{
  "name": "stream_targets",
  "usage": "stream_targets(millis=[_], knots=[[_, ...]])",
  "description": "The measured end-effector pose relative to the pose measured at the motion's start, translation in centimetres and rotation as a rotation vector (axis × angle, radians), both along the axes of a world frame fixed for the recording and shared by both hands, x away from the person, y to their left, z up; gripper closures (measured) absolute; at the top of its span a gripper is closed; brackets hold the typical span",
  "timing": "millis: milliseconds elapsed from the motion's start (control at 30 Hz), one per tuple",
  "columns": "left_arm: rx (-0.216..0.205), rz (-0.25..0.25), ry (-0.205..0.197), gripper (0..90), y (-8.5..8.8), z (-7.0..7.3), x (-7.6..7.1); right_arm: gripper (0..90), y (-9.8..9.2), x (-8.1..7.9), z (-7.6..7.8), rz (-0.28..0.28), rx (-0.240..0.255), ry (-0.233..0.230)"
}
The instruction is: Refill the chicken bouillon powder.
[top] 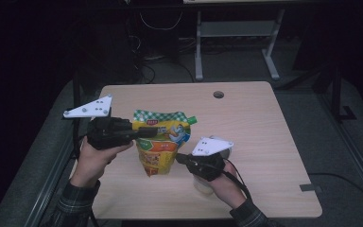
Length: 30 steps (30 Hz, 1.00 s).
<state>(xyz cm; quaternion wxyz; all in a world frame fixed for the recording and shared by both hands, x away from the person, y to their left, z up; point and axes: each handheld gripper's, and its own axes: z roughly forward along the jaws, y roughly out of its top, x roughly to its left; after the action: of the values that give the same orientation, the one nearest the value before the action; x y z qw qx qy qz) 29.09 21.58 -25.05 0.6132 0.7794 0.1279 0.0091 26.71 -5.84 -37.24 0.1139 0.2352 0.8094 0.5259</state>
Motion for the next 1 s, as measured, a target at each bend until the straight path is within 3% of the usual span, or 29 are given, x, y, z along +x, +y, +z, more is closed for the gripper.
stream_targets(millis=[533,1000], knots=[[0.02,-0.022,0.017,90.0,-1.8,0.1,0.2,89.9,1.6,-1.6,-1.0,0.051,0.004,-0.011],[0.055,-0.048,0.056,90.0,-3.5,-1.2,0.9,89.9,3.4,-3.1,-2.8,0.11,0.016,-0.036]])
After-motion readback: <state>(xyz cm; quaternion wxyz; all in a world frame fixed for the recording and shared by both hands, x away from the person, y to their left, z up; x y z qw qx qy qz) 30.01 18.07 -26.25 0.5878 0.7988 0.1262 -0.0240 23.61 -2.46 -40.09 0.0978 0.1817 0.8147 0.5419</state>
